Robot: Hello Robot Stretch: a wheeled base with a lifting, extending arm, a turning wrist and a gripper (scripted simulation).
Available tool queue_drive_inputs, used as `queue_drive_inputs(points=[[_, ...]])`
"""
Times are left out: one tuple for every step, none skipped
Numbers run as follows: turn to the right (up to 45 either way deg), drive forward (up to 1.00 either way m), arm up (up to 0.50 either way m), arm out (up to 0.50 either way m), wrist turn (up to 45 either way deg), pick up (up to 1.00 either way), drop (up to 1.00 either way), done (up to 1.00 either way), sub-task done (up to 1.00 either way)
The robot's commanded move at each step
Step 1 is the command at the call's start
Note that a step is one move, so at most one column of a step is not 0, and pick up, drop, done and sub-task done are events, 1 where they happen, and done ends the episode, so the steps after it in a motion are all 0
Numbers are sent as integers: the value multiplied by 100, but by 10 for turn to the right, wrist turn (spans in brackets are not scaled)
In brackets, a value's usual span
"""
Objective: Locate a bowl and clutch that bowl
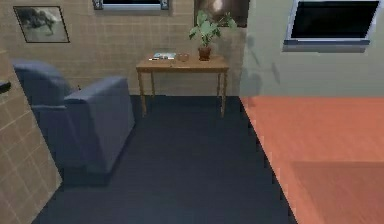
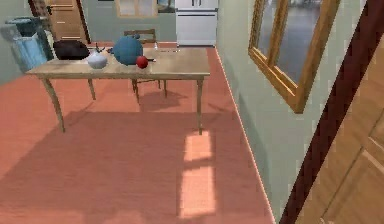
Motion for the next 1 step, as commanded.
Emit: queue_drive_inputs(points=[[0, 100, 0, 0, 0, 0, 0, 0, 0]])
